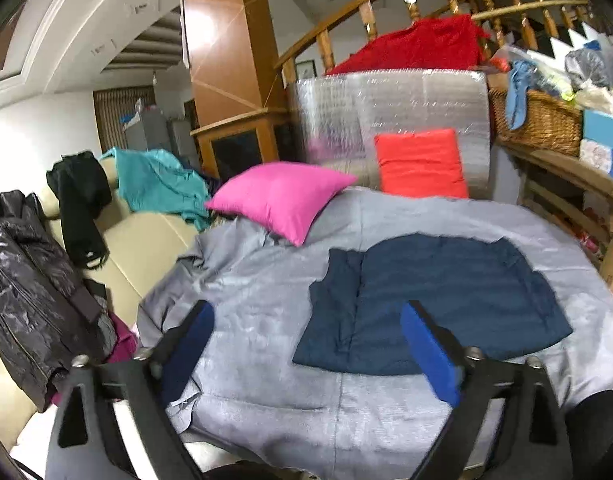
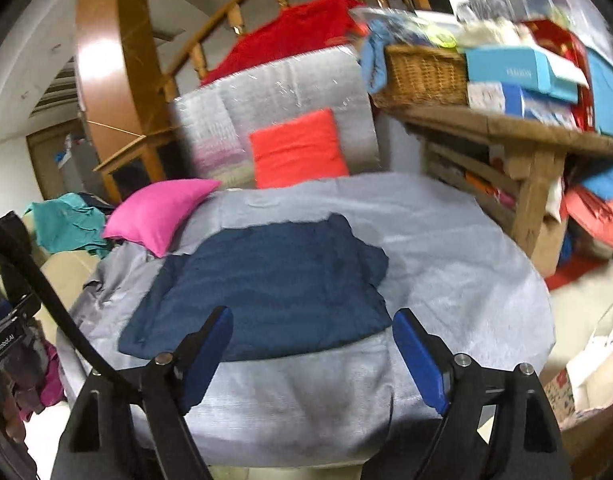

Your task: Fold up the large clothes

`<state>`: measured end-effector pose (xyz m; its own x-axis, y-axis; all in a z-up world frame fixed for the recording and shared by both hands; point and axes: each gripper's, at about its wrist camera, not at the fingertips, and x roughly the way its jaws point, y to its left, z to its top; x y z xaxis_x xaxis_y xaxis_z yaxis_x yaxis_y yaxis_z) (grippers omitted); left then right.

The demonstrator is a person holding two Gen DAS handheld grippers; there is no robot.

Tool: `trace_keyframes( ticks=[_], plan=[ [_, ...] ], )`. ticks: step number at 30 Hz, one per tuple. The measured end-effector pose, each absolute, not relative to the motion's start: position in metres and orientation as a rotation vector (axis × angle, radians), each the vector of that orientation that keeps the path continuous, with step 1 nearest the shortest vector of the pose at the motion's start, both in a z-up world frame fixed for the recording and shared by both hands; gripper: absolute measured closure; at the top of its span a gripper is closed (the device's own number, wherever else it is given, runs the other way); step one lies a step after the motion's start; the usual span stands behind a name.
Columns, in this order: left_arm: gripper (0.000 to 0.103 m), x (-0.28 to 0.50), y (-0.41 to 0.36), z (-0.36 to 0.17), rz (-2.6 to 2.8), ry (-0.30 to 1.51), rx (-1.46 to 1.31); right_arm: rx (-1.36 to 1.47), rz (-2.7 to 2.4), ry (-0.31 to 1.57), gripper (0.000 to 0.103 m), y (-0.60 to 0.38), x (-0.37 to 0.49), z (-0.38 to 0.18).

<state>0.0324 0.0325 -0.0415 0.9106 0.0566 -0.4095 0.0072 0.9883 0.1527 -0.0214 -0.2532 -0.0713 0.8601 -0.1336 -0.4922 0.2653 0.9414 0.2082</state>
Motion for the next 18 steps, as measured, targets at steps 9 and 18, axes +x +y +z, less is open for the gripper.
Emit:
trace_keyframes(
  ticks=[9, 18],
  plan=[
    [0.002, -0.016, 0.013, 0.005, 0.031, 0.312, 0.186, 0.199, -0.199, 0.427, 0.018, -0.221, -0.048, -0.031],
    [0.001, -0.049, -0.002, 0.026, 0.013, 0.235, 0.215, 0.163, -0.258, 0.362, 0.018, -0.204, -0.076, 0.0]
  ],
)
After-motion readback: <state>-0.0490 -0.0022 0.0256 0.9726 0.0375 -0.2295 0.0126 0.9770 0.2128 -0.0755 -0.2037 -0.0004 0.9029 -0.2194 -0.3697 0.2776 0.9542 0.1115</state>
